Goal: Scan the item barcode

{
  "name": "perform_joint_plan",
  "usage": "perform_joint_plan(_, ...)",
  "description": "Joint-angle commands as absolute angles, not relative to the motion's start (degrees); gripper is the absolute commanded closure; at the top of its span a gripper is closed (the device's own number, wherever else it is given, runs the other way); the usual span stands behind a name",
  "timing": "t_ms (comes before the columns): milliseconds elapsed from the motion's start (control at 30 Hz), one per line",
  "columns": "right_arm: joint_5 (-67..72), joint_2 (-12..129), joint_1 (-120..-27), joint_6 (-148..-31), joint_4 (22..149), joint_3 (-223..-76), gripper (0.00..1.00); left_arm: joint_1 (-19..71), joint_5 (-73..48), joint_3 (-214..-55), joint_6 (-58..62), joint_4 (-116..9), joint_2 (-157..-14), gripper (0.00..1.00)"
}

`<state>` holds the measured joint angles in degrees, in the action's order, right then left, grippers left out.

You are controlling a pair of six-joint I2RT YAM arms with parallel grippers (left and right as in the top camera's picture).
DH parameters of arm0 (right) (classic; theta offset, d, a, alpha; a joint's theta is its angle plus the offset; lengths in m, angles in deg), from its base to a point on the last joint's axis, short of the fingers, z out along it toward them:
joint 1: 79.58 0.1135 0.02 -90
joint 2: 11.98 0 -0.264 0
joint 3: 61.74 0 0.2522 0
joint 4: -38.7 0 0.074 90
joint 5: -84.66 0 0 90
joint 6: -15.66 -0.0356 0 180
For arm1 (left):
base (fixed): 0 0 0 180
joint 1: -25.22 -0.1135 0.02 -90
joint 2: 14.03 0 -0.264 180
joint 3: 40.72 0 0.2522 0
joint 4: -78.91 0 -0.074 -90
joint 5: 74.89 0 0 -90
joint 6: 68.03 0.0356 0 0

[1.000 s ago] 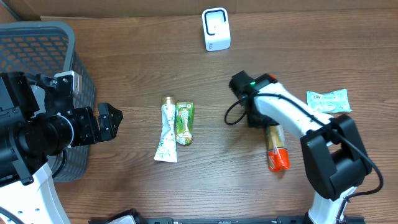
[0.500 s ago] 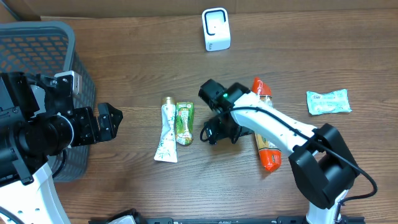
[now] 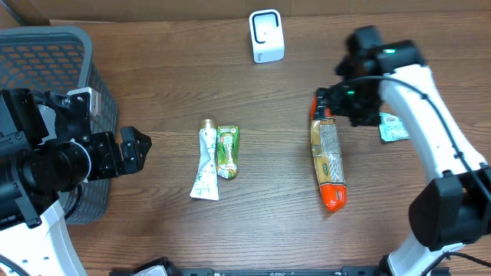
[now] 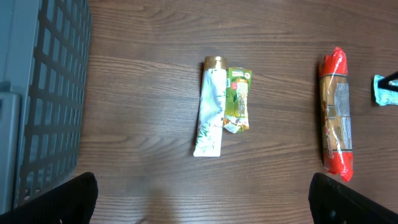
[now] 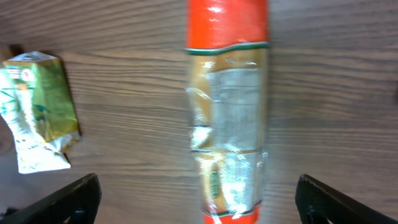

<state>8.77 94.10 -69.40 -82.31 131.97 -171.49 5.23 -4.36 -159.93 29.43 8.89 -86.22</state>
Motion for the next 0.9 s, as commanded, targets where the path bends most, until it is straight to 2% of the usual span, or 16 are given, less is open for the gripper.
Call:
perform_joint_plan(0,15.54,93.88,-73.38,-74.64,128.43,-163.62,0.0,4.94,-4.36,-159.9,29.87,8.83,-86.41,0.0)
perform_joint_plan(100,17.36,93.88,-75.28,-72.3,122.87,-156.93,0.02,4.94,-4.38,-159.9,29.87,8.83,-86.41,0.0)
perform_joint_plan(200,19.26,93.88,-76.31,-72.3,117.13,-150.9,0.09,4.94,-4.36,-159.9,29.87,8.83,-86.41,0.0)
perform_joint_plan(400,23.24,93.88,-75.2,-71.49,107.86,-143.12,0.31,4.94,-4.36,-159.9,29.87,8.83,-86.41,0.0)
perform_joint_plan(533,23.0,93.88,-74.45,-71.51,102.35,-138.75,0.39,4.94,-4.36,-159.9,29.87,8.83,-86.41,0.0)
perform_joint_plan(600,23.02,93.88,-74.41,-71.53,100.76,-137.35,0.48,4.94,-4.36,-159.9,29.87,8.83,-86.41,0.0)
perform_joint_plan(767,23.02,93.88,-74.41,-72.63,99.75,-136.45,0.92,4.94,-4.36,-159.9,29.87,8.83,-86.41,0.0)
perform_joint_plan(800,23.02,93.86,-74.45,-72.6,100.89,-137.35,0.96,4.94,-4.36,-159.9,29.87,8.83,-86.41,0.0)
perform_joint_plan(867,22.93,93.8,-74.5,-72.6,104.45,-140.36,0.96,4.94,-4.36,-159.9,29.87,8.83,-86.41,0.01)
